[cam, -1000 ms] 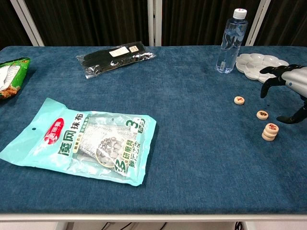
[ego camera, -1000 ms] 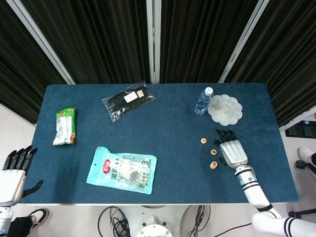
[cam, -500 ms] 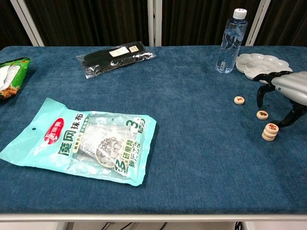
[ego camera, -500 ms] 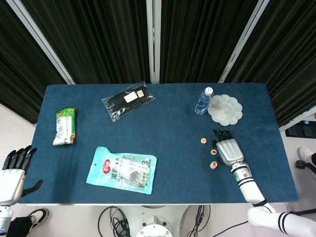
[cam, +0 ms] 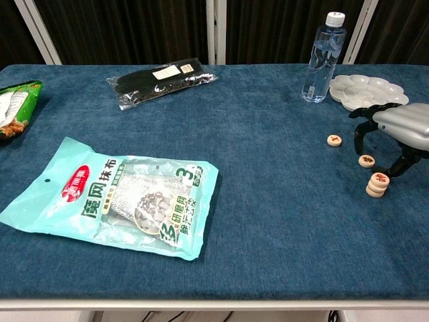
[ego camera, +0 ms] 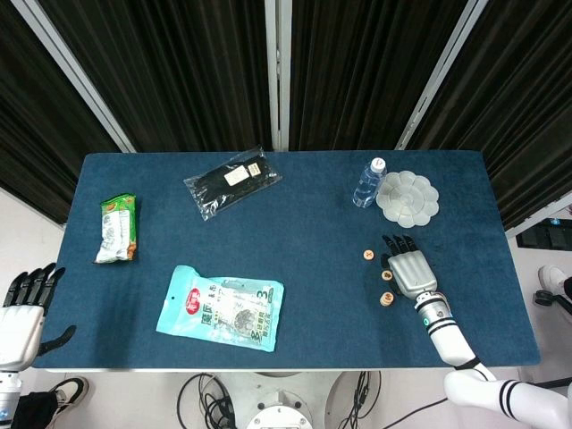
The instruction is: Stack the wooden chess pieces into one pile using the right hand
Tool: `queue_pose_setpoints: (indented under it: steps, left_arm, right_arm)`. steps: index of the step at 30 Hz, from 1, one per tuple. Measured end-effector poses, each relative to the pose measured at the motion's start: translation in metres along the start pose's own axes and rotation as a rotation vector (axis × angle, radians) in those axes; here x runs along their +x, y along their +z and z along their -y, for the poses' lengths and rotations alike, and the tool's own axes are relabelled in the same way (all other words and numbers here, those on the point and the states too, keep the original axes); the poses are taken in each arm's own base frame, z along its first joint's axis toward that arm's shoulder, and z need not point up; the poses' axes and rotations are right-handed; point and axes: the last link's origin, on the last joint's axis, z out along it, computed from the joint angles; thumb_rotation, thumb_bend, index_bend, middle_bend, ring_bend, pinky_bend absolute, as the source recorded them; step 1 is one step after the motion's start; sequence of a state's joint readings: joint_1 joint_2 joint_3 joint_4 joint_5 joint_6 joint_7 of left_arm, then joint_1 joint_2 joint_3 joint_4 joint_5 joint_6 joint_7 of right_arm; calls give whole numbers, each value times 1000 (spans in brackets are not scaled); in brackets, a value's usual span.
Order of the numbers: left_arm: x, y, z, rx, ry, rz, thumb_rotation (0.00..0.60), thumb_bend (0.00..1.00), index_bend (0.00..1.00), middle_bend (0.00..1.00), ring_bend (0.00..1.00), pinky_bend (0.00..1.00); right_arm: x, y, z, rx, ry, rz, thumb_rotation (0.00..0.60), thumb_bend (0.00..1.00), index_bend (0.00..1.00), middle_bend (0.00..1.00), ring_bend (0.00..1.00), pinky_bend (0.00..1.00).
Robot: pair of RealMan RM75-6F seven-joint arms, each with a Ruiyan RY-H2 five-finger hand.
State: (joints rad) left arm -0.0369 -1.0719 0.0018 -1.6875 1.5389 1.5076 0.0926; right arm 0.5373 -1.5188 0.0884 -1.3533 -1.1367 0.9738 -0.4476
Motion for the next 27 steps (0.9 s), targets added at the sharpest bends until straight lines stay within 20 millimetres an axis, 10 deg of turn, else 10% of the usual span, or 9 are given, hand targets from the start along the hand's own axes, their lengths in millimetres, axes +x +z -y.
queue_pose_setpoints:
  steps: [27]
  left_arm:
    - [0,-1,-3,-14,3,-1,600,191,42,0,0,0]
  right_arm:
    - [34,-37,-11,70,43,-90,600,263,540,78,0,0]
